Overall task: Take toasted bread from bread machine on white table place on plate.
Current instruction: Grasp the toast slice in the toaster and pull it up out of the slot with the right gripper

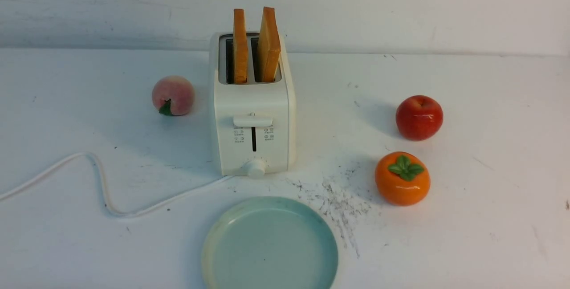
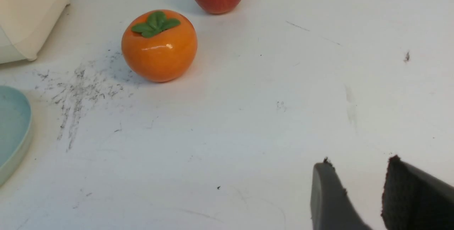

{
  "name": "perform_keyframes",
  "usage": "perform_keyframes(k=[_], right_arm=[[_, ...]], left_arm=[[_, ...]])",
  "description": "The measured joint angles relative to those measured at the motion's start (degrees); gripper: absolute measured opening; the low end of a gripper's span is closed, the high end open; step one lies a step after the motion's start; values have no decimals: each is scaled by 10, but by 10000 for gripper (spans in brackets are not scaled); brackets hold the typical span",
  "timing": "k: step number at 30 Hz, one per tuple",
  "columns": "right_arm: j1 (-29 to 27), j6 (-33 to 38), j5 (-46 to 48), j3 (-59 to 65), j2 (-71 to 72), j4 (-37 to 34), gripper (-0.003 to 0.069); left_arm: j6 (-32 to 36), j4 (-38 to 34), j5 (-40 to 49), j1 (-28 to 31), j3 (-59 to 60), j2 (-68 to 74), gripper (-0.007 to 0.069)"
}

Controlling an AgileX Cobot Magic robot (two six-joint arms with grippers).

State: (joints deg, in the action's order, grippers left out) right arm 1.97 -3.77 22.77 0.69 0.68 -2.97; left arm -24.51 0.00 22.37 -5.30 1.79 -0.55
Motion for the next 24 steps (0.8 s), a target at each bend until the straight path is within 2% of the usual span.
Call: perform_keyframes(k=[24], right_arm=[[0, 0, 0, 0, 0, 0, 240]], left_arm=[[0, 11, 0, 0, 0, 0, 239]])
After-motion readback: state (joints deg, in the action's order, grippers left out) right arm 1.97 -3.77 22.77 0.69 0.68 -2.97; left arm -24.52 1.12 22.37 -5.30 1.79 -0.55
